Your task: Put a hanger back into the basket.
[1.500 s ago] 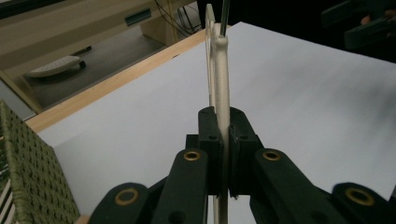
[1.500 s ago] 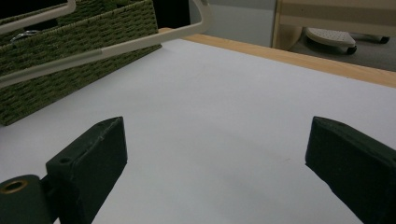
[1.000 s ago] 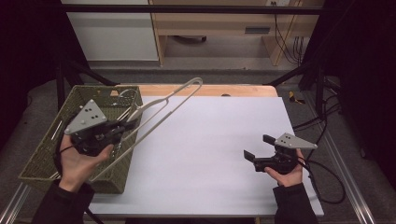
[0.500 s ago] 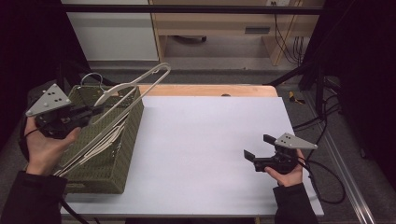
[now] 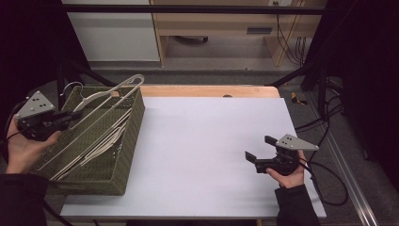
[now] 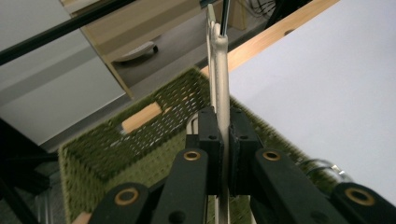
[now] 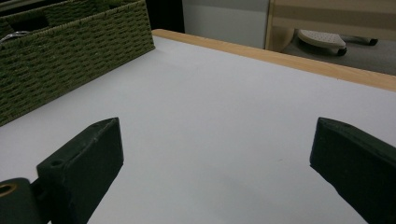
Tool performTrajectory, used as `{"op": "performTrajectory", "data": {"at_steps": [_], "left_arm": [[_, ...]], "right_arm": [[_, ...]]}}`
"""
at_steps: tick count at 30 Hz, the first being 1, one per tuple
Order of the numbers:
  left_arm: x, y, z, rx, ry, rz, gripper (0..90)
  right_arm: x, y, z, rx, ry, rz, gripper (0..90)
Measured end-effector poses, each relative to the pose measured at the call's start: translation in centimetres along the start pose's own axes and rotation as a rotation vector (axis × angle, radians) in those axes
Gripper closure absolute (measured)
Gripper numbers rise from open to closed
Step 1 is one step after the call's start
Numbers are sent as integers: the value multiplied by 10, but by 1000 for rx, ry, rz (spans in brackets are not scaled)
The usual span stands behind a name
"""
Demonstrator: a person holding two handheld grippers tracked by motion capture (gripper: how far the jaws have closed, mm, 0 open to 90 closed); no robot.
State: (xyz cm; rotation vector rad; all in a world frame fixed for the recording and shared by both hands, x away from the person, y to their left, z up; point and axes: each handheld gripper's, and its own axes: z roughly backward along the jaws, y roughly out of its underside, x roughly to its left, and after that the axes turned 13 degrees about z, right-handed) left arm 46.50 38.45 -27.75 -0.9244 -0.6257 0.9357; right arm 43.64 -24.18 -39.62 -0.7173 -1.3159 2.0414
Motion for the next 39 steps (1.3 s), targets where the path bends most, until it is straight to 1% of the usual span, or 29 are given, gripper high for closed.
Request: {"op": "performTrajectory", "data": {"at_steps": [1,2,5,6,7,9,10,12,13,15,16,17,20,21,23,24,25,26,28,29,30,32,34,35,37,38,39], "left_arm": [[4,2,0,9,-3,-4,860],[8,5,-2,6,-4,-8,860],[18,13,-3,30,-16,-8,860],[19,15,-3,43,-20,3,860],[21,18,-4,43,-22,3,860],[24,22,-5,55,-27,-5,860],[25,24,-7,50,-30,-17,860],[27,28,-9,65,-38,-26,860],[27,30,-11,62,-38,-30,860],[27,34,-15,72,-40,-40,860],[26,36,-18,85,-42,-48,860],[24,38,-20,107,-49,-47,859],[23,46,-29,145,-61,-72,860],[23,50,-32,146,-60,-67,860],[22,55,-35,141,-58,-74,860],[21,58,-38,136,-59,-66,860],[20,61,-40,142,-62,-72,860],[21,63,-41,161,-66,-89,860],[21,69,-45,176,-75,-107,860],[20,72,-47,169,-71,-102,860],[19,74,-50,171,-73,-101,860],[20,79,-52,194,-82,-118,860],[21,85,-54,205,-82,-108,859],[22,89,-54,209,-74,-102,858],[22,93,-54,187,-49,-82,855],[21,92,-53,207,-40,-97,850],[19,92,-54,221,-26,-97,845]], "right_arm": [[0,0,0,-1,1,0,35],[0,0,0,1,-1,-2,35],[0,0,-1,1,2,2,35],[0,0,-1,1,2,2,35],[0,0,0,0,0,1,36],[0,0,0,0,1,1,37],[0,0,0,0,0,1,37],[0,0,-1,2,1,4,38],[1,0,-1,2,2,3,38],[1,0,-1,5,-1,2,38],[1,1,-1,6,-2,5,39],[1,1,-2,6,-2,5,39],[1,1,-2,6,-2,7,39],[1,1,-1,5,-2,7,40],[1,1,-1,6,-1,7,39],[1,1,-2,6,-1,8,40],[1,1,-2,6,-1,7,40],[1,1,-2,6,-1,6,40],[2,1,-2,7,-2,8,40],[2,1,-2,8,-3,7,40],[2,1,-2,8,-2,7,40],[2,1,-2,9,-1,10,40],[2,1,-2,9,-2,10,41],[2,1,-2,9,-1,10,41],[2,1,-3,8,-2,10,42],[2,1,-3,9,-2,11,42],[2,1,-3,9,-2,12,42]]}}
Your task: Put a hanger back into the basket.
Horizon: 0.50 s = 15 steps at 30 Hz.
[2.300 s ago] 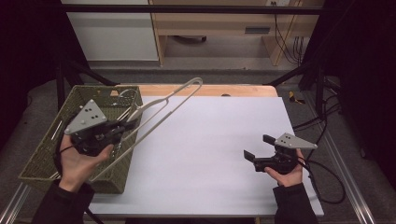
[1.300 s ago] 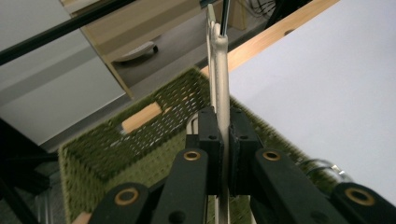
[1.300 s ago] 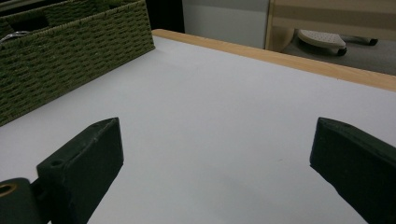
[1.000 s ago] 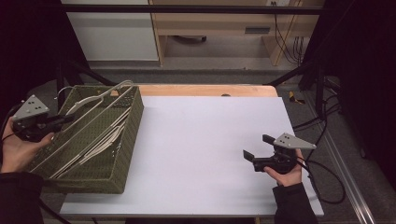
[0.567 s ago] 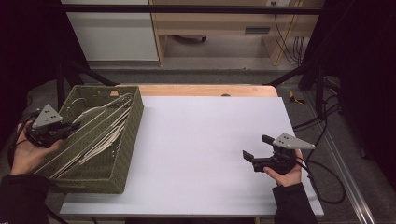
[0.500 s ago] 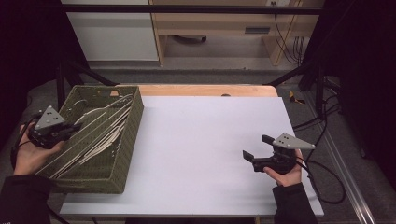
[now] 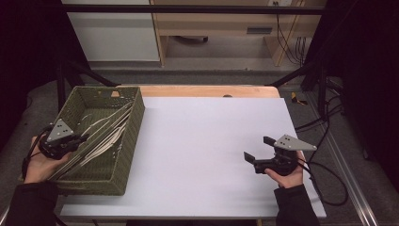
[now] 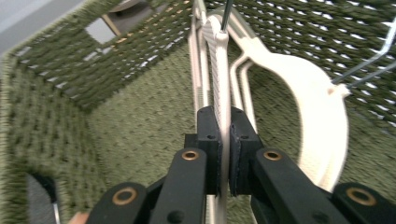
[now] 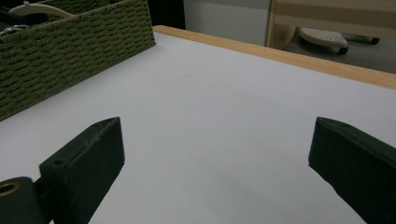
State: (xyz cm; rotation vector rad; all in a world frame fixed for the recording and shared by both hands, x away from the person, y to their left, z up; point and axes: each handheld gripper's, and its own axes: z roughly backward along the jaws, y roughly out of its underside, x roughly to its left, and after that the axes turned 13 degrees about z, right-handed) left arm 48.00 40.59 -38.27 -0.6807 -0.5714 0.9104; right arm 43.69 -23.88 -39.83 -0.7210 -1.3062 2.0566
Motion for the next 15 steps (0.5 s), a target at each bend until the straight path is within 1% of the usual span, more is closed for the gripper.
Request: {"op": "performTrajectory", "data": {"at_steps": [2,3,4,5,6,7,8,9,10,11,13,14,15], "left_arm": [[-5,-2,-2,39,27,-12,822],[-9,-2,-3,48,33,-12,812],[-11,-2,-4,51,43,-10,798],[-14,-1,-5,50,58,5,782],[-16,-1,-5,56,62,-2,765],[-17,-1,-5,62,73,1,746],[-17,0,-4,67,86,9,724],[-18,0,-5,65,95,28,695],[-18,1,-4,77,96,14,672],[-20,1,-4,67,104,28,654],[-20,1,-1,64,119,41,611],[-20,1,1,47,120,39,594],[-20,0,3,39,118,28,576]], "right_arm": [[0,0,0,1,-1,1,43],[0,0,0,2,-5,7,43],[1,0,0,1,-7,5,44],[1,-1,0,-1,-3,-1,44],[1,-1,0,-2,-3,-2,44],[1,-1,1,-2,-3,-2,44],[1,-1,1,-2,-3,-2,45],[1,-1,1,-2,-4,-2,45],[1,-1,0,-3,-4,-1,45],[1,-1,0,-3,-4,-1,45],[1,-1,0,0,-8,5,45],[1,-1,0,-1,-8,6,46],[1,-1,0,-3,-4,0,46]]}}
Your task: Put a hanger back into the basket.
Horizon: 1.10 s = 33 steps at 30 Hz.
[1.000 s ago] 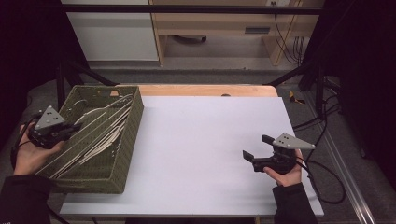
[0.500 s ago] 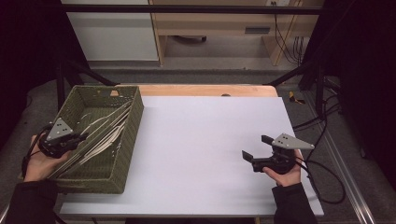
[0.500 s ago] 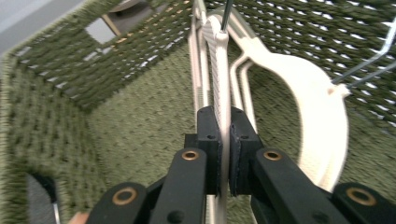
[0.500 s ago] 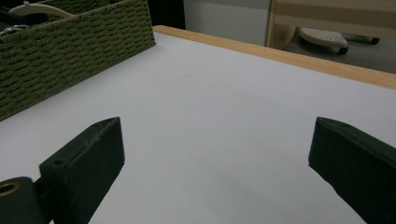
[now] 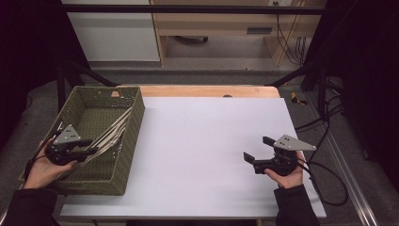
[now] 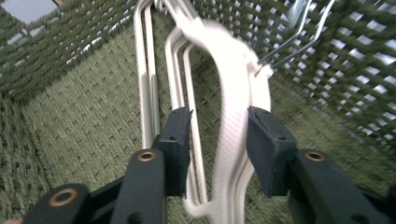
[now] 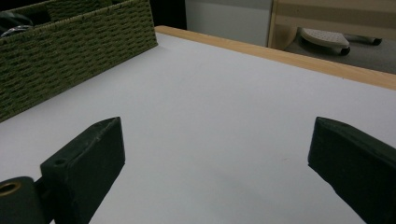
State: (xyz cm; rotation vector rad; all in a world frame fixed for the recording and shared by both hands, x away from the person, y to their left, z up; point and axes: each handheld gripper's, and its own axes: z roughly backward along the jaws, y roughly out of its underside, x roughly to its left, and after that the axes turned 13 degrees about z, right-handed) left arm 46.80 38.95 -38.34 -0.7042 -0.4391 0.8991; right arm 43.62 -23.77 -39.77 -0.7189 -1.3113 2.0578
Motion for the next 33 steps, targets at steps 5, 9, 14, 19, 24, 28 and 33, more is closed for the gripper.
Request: {"op": "performTrajectory", "data": {"at_steps": [5,9,14,19,24,28,33], "left_arm": [[-6,-8,12,-28,-5,-3,477],[-19,-20,22,-139,17,44,365],[-43,-37,31,-244,58,83,247],[-68,-50,34,-313,82,107,164],[-94,-56,29,-360,140,124,121],[-113,-58,23,-393,184,141,105],[-132,-59,11,-412,213,164,105]], "right_arm": [[0,0,1,-4,-1,2,45],[0,-1,2,-7,-2,-3,44],[-1,-1,4,-15,0,-3,42],[-2,-2,6,-23,-1,-2,38],[-2,-3,8,-31,7,-12,35],[-3,-3,10,-33,8,-7,33],[-4,-2,12,-34,9,-2,30]]}}
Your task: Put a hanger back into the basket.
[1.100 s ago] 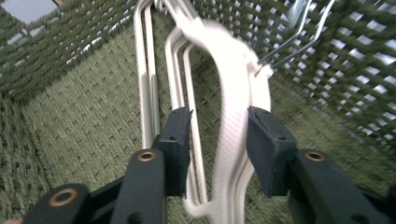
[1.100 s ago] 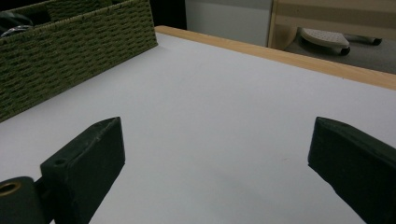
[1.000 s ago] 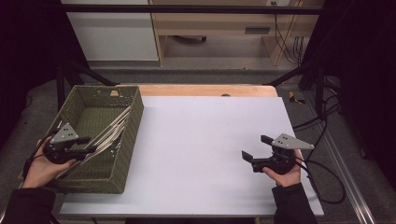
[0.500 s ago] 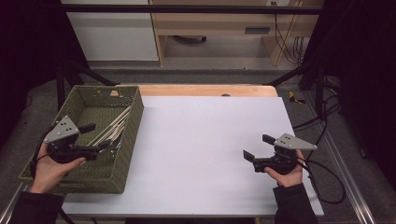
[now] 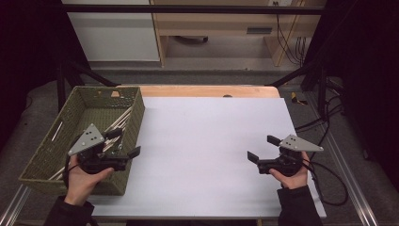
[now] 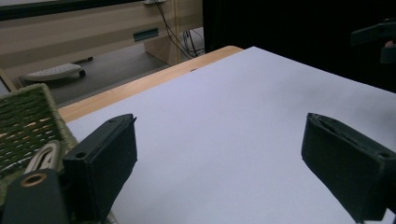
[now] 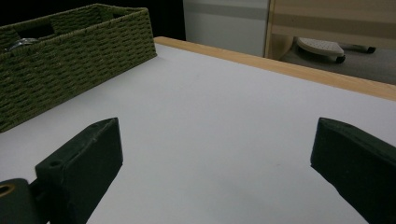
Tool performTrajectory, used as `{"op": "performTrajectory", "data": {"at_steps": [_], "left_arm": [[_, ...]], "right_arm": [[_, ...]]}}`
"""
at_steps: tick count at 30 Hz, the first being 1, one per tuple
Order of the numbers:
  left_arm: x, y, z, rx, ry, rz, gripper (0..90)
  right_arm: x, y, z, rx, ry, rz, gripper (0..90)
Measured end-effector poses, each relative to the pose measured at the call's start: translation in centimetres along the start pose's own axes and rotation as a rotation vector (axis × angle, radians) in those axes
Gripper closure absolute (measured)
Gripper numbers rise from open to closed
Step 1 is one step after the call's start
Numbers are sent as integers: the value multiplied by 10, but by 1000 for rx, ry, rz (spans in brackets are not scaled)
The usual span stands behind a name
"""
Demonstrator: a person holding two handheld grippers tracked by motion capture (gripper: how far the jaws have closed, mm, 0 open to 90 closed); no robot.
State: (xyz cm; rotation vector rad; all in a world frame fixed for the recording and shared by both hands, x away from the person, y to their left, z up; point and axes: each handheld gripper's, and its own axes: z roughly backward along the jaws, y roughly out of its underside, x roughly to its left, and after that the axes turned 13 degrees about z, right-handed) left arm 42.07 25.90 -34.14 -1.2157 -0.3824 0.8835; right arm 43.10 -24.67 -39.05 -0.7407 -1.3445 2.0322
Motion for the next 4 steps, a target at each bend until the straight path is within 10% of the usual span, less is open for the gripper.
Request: {"op": "performTrajectory", "data": {"at_steps": [4], "left_arm": [[-4,7,-10,-1,16,23,109]], "right_arm": [[-1,0,1,-4,5,-6,30]]}}
